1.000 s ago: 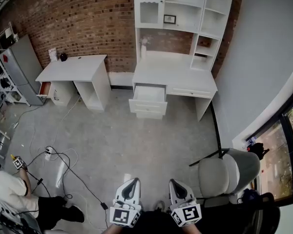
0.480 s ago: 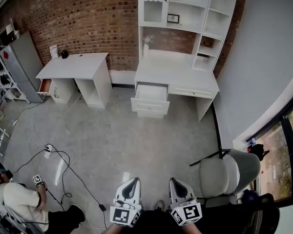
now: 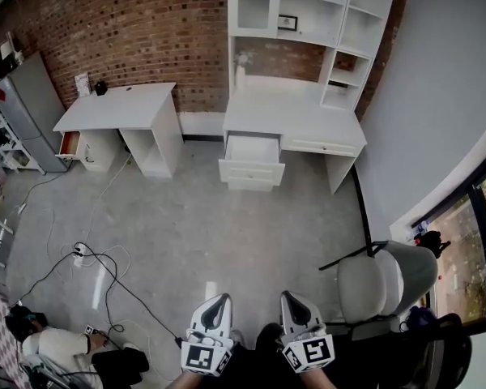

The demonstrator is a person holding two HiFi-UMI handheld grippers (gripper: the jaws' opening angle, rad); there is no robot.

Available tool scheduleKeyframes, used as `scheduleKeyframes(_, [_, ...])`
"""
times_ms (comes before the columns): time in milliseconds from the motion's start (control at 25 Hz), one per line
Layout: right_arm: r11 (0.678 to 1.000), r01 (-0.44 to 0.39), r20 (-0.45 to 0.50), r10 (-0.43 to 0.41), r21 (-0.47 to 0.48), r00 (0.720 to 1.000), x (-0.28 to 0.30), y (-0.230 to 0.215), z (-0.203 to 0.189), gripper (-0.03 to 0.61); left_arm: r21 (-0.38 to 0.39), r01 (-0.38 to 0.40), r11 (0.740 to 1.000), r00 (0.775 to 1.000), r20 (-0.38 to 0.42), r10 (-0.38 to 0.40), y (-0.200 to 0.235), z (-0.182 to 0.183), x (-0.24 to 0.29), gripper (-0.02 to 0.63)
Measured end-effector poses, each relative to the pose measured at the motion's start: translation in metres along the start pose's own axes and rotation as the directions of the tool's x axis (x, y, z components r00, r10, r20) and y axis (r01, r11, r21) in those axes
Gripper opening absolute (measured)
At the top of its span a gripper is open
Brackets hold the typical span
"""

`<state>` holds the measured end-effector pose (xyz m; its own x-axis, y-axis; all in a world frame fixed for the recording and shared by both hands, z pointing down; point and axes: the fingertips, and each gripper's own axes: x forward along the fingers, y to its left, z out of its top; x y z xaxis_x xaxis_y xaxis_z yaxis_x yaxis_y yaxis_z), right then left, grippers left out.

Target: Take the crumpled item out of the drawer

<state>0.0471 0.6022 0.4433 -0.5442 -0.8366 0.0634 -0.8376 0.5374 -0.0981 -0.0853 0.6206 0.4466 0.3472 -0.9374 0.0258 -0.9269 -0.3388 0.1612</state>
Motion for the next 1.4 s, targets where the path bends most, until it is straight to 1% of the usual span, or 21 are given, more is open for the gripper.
scheduleKeyframes(160, [1.000, 0.010, -0.008, -0.010, 0.015, 1.000, 0.027, -0.015, -0.003, 0.014, -0.009, 0.009, 1.000, 0.999, -0.032, -0.010, 0.012, -0.010, 0.027, 0.025])
scheduleKeyframes(280, [1.000, 0.003, -0.007, -0.003, 0.019, 1.000, 0.060, -0.038, -0.005, 0.012, -0.013, -0.005, 1.000, 0.999, -0.051, 0.004, 0.027, -0.018, 0.061, 0.024])
scheduleKeyframes(520, [0.999, -0.035, -0.001, 0.035, -0.001, 0.999, 0.154, -0.103, 0.004, 0.014, -0.007, -0.042, 0.999, 0.998, -0.054, 0.041, 0.059, -0.013, 0.163, 0.025])
scheduleKeyframes(720, [0.997, -0.080, -0.015, 0.079, -0.010, 0.997, 0.238, -0.171, 0.024, 0.014, -0.025, -0.082, 0.996, 0.996, -0.037, 0.081, 0.078, 0.012, 0.267, 0.025])
scheduleKeyframes(840, [0.993, -0.112, -0.026, 0.112, -0.022, 0.993, 0.281, -0.200, 0.037, 0.014, -0.026, -0.109, 0.994, 0.993, -0.037, 0.108, 0.089, 0.023, 0.312, 0.025])
scheduleKeyframes(960, [0.991, -0.131, -0.026, 0.130, -0.033, 0.991, 0.321, -0.228, 0.046, 0.012, -0.026, -0.133, 0.991, 0.990, -0.044, 0.132, 0.105, 0.025, 0.355, 0.023])
scheduleKeyframes(1080, [0.991, -0.132, -0.044, 0.131, -0.014, 0.990, 0.351, -0.251, 0.043, 0.012, -0.037, -0.146, 0.989, 0.988, -0.063, 0.144, 0.116, 0.024, 0.390, 0.025])
scheduleKeyframes(1160, [0.992, -0.125, -0.053, 0.125, -0.002, 0.991, 0.371, -0.263, 0.041, 0.014, -0.031, -0.146, 0.989, 0.987, -0.066, 0.144, 0.127, 0.024, 0.414, 0.025])
scheduleKeyframes(1400, [0.996, -0.090, -0.067, 0.090, 0.001, 0.994, 0.445, -0.301, 0.034, 0.014, -0.042, -0.115, 0.992, 0.991, -0.078, 0.112, 0.172, 0.017, 0.497, 0.025])
